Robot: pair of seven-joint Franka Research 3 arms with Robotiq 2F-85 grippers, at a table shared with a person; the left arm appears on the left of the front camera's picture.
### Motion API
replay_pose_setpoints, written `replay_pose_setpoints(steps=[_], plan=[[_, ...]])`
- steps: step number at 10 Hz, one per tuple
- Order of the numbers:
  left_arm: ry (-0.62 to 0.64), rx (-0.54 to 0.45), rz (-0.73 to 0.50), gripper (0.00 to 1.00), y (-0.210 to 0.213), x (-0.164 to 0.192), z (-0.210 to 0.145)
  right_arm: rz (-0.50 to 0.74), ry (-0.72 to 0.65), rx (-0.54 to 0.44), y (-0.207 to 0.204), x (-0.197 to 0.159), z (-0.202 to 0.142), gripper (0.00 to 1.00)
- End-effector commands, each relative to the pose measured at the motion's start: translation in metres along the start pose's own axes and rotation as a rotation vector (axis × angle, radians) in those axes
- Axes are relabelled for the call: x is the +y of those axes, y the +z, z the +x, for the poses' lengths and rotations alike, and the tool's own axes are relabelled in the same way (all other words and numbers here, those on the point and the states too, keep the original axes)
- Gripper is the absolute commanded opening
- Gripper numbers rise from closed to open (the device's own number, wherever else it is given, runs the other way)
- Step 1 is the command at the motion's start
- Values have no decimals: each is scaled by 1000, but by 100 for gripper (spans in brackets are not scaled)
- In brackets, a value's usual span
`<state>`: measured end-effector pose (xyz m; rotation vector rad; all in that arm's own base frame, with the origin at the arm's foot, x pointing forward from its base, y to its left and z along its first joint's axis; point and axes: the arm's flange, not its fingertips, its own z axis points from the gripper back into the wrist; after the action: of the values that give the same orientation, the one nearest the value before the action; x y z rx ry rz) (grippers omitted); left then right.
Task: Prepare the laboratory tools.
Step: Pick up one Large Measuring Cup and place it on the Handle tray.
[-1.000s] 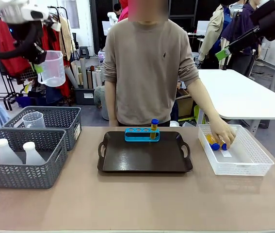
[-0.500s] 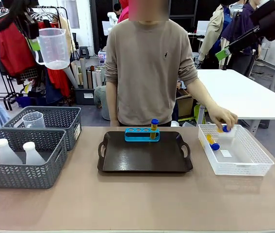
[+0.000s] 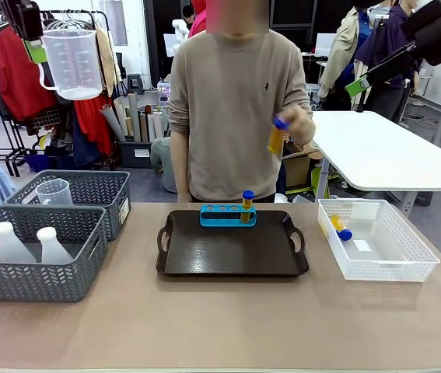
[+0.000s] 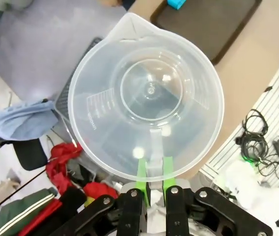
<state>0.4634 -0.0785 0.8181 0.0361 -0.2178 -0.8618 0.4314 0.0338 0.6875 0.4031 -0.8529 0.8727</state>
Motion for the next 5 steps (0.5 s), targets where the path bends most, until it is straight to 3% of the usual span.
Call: replay_pose_setpoints(steps=[1, 2, 5], plan=[[-26, -49, -11, 0, 12, 11, 0, 7, 1, -9, -1, 1, 0, 100], [0, 0, 0, 0, 0, 0, 0, 7, 1, -9, -1, 1, 0, 100], [0, 0, 0, 0, 0, 0, 0, 7, 1, -9, -1, 1, 0, 100]])
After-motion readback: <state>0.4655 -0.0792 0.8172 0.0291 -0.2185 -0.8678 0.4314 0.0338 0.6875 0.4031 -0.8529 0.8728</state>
